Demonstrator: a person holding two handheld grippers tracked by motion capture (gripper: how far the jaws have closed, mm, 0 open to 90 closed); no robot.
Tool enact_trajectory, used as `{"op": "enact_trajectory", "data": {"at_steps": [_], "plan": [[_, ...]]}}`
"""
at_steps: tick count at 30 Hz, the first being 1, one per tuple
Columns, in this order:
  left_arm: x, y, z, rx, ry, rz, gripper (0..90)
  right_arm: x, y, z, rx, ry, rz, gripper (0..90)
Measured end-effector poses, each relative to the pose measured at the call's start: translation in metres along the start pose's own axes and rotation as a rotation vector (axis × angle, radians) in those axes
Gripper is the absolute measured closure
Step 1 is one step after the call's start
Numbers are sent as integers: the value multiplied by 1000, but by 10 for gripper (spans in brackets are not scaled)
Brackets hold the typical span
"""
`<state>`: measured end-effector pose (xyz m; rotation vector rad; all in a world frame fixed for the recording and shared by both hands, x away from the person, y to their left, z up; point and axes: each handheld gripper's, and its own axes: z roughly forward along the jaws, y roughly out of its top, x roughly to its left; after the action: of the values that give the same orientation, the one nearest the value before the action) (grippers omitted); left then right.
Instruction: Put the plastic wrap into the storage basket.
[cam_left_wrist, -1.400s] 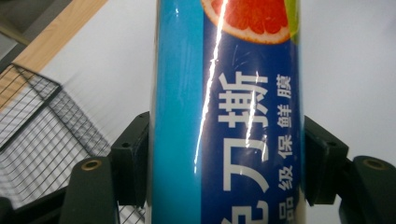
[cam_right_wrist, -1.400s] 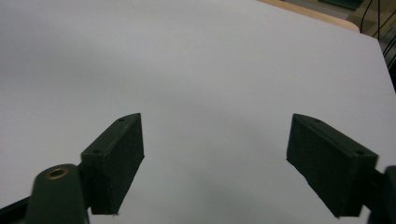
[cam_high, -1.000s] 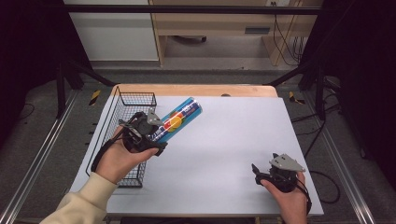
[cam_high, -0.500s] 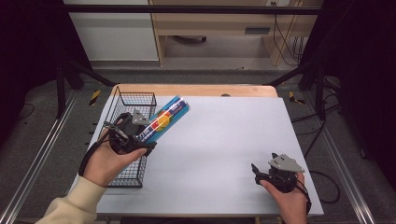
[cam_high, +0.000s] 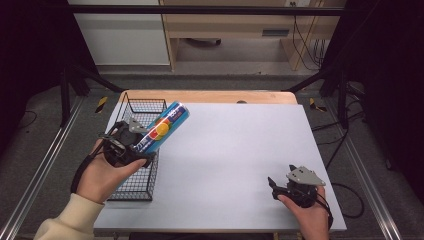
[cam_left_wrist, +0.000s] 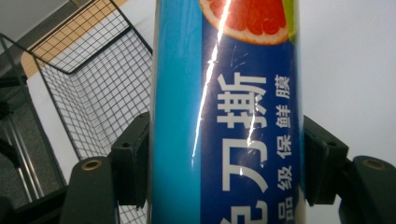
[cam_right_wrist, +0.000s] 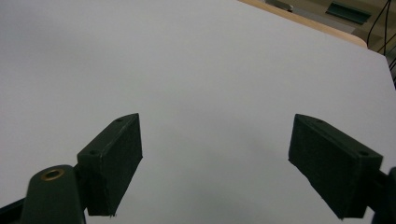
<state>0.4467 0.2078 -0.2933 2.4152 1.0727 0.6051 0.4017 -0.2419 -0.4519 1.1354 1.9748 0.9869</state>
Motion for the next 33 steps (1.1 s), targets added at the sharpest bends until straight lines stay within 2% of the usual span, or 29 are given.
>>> {"op": "enact_trajectory", "data": {"at_steps": [11, 15, 19, 20, 23, 28, 33], "plan": [[9, -19, -11, 25, 27, -32, 319, 1, 0, 1, 7, -8, 0, 177], [13, -23, -15, 26, 34, -56, 319, 0, 0, 2, 7, -6, 6, 178], [15, -26, -15, 33, 46, -55, 319, 0, -1, 2, 6, -5, 3, 177], [15, -27, -15, 47, 44, -68, 319, 0, -1, 1, 7, -4, 4, 178], [15, -28, -14, 56, 46, -76, 320, 0, -1, 1, 7, -2, 5, 178], [15, -31, -12, 89, 49, -75, 320, 0, 0, 0, 2, -3, 8, 178], [18, -35, -9, 106, 54, -102, 319, 0, -1, 1, 7, 0, 5, 178]]}}
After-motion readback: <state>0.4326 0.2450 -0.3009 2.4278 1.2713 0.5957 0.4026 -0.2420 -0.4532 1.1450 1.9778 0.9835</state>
